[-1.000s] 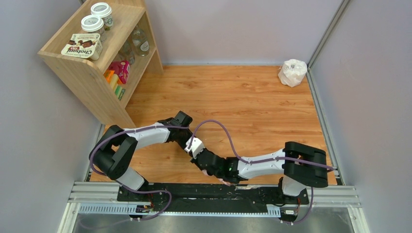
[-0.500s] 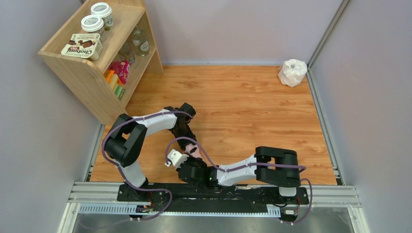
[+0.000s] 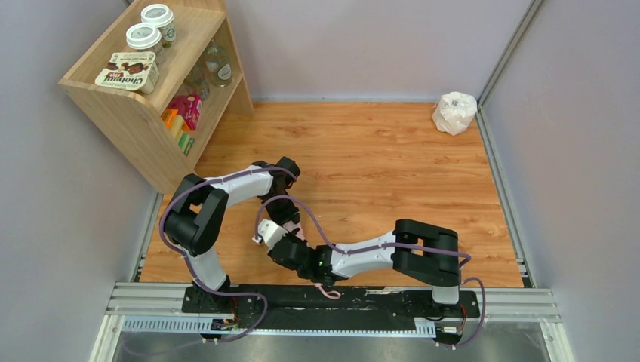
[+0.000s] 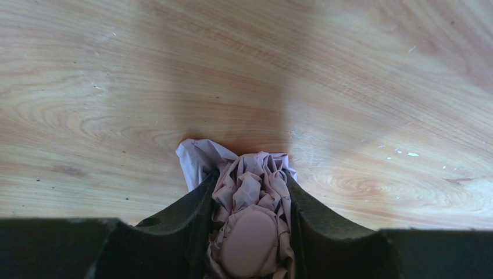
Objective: Put away the umbrella
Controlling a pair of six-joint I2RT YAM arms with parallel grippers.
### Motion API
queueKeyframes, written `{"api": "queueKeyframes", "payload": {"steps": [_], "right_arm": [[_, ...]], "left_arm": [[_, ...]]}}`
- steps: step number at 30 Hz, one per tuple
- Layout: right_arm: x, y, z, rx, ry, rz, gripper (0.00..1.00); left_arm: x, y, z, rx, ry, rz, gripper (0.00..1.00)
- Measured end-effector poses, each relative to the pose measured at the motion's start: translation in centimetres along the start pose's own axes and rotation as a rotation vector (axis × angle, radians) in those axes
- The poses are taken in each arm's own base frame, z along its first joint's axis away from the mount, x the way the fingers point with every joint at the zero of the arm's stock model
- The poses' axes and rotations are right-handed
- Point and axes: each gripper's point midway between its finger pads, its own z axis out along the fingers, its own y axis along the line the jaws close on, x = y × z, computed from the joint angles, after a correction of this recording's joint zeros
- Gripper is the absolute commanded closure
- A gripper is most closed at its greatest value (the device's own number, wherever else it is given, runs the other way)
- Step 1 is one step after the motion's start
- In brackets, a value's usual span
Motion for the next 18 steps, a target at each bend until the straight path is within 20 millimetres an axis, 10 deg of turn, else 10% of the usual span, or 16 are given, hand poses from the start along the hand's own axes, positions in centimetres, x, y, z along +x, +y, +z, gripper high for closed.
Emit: {"api": "queueKeyframes", "payload": {"steps": [18], "right_arm": [[1.1, 3.2, 3.1, -0.205, 0.079, 0.176, 0.86]], "left_arm": [[-0.1, 0.1, 0.1, -0.035, 0.037, -0.021, 1.0]]}}
